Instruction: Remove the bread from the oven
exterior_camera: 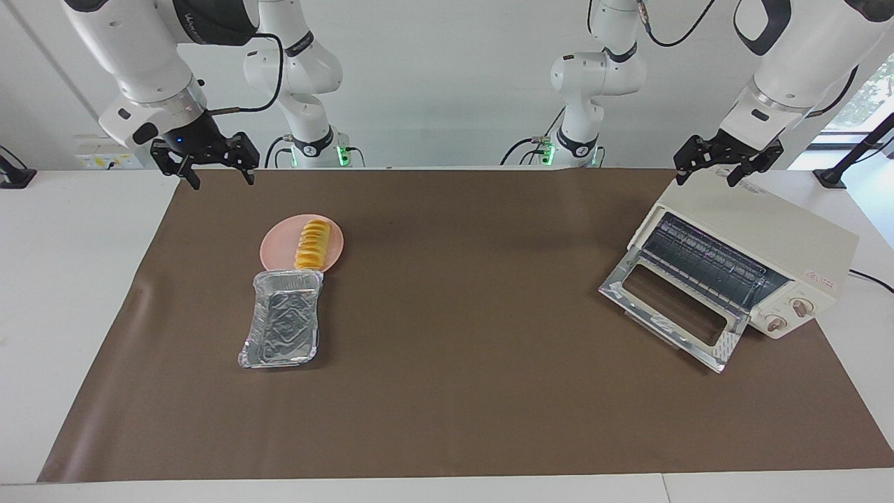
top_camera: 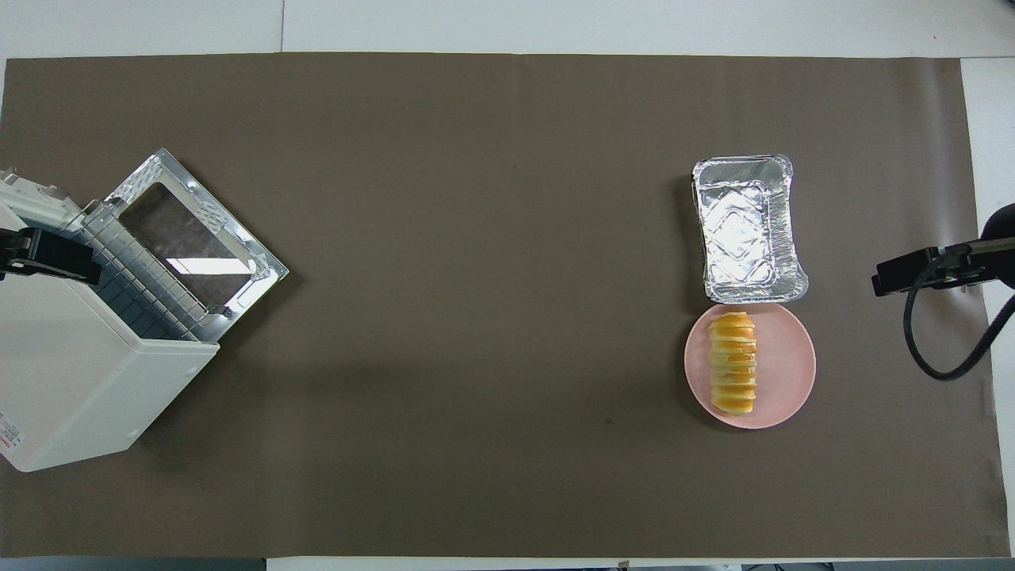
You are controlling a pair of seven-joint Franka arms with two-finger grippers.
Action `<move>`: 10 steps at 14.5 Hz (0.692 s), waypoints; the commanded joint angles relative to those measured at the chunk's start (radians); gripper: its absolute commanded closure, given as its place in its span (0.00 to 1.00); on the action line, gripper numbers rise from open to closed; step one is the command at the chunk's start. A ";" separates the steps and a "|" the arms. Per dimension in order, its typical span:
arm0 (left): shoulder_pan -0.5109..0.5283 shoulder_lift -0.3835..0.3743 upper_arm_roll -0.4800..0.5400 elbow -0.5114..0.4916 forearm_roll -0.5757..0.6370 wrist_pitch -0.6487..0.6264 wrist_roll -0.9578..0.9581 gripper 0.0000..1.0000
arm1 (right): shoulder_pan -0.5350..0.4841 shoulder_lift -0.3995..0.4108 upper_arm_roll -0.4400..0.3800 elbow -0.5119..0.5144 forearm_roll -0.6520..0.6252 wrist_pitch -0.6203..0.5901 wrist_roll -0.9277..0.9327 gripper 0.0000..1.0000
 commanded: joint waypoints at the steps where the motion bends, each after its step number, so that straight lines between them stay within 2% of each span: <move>1: 0.005 -0.021 -0.002 -0.030 0.003 0.019 0.011 0.00 | -0.010 0.010 0.010 0.018 -0.025 -0.022 0.047 0.00; 3: 0.005 -0.021 -0.002 -0.030 0.003 0.019 0.011 0.00 | -0.010 0.010 0.010 0.020 -0.025 -0.022 0.134 0.00; 10: 0.005 -0.021 -0.002 -0.030 0.003 0.019 0.011 0.00 | -0.010 0.008 0.010 0.013 -0.025 -0.015 0.148 0.00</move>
